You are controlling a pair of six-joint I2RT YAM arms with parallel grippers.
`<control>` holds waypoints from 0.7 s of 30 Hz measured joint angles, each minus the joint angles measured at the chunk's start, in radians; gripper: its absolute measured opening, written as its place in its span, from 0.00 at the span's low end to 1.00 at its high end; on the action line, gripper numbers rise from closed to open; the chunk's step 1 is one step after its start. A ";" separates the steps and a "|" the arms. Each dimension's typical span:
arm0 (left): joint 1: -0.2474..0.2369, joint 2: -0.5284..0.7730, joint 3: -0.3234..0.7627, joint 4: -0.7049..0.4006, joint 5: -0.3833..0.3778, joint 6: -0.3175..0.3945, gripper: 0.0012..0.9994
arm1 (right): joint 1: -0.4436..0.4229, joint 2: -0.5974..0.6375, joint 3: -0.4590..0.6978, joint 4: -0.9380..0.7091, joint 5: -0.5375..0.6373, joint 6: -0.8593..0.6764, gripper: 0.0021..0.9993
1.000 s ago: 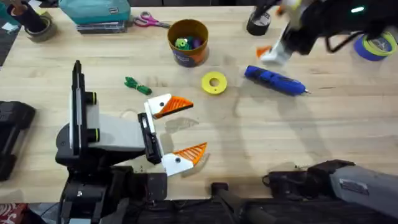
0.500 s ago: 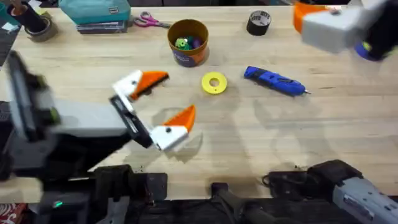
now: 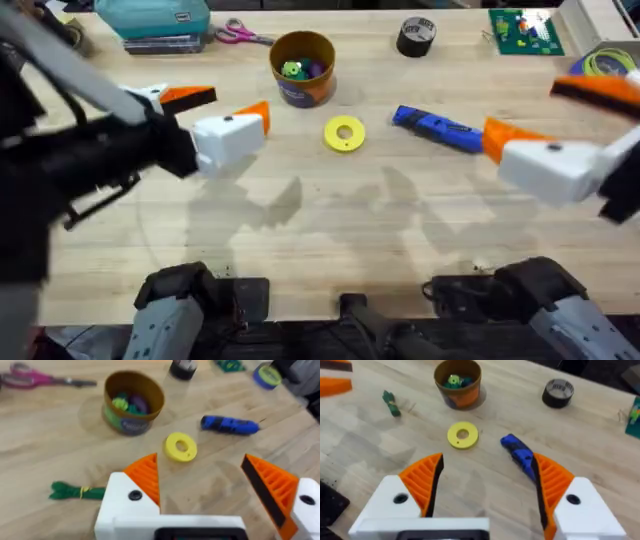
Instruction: Pick up the gripper from the table and insert it into the empty holder that is missing its gripper. Then pick up a screw, insert it into the mounting hole, and use the screwdriver to tighten it. Finally, clean up the table by picking up the vegetable and placing it into the bucket.
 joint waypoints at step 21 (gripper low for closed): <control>-0.001 0.279 0.158 -0.119 -0.272 0.023 0.99 | 0.000 -0.085 -0.155 0.001 0.054 0.050 1.00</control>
